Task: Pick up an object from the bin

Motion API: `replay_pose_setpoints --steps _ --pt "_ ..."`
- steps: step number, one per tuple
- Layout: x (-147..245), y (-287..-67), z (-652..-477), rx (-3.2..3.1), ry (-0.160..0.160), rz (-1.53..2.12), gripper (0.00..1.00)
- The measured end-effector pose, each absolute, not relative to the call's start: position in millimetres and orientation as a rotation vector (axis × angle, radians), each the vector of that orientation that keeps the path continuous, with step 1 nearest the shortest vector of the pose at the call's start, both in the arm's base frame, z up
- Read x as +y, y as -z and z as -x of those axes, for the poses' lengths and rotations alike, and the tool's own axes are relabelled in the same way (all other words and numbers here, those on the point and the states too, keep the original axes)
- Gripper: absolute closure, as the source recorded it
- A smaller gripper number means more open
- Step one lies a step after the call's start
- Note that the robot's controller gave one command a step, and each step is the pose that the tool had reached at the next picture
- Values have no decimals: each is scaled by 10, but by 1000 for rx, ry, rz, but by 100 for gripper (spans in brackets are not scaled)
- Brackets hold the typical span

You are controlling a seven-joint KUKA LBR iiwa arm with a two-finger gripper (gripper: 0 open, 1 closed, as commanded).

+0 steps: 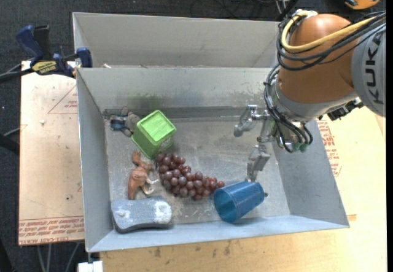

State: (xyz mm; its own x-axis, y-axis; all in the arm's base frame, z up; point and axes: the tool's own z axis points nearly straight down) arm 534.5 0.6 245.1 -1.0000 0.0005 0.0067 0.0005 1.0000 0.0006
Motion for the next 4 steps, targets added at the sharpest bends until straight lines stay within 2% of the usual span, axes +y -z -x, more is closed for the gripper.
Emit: replay_pose_setpoints --steps 1,2,3,4 --pt "6 -2492 -5359 -3143 1 1 0" --pt "166 -2242 -5184 -3151 -1 70 0" --pt "142 -1659 -5041 -3146 5 59 0" --pt "268 -914 -5023 -3125 11 -68 100"
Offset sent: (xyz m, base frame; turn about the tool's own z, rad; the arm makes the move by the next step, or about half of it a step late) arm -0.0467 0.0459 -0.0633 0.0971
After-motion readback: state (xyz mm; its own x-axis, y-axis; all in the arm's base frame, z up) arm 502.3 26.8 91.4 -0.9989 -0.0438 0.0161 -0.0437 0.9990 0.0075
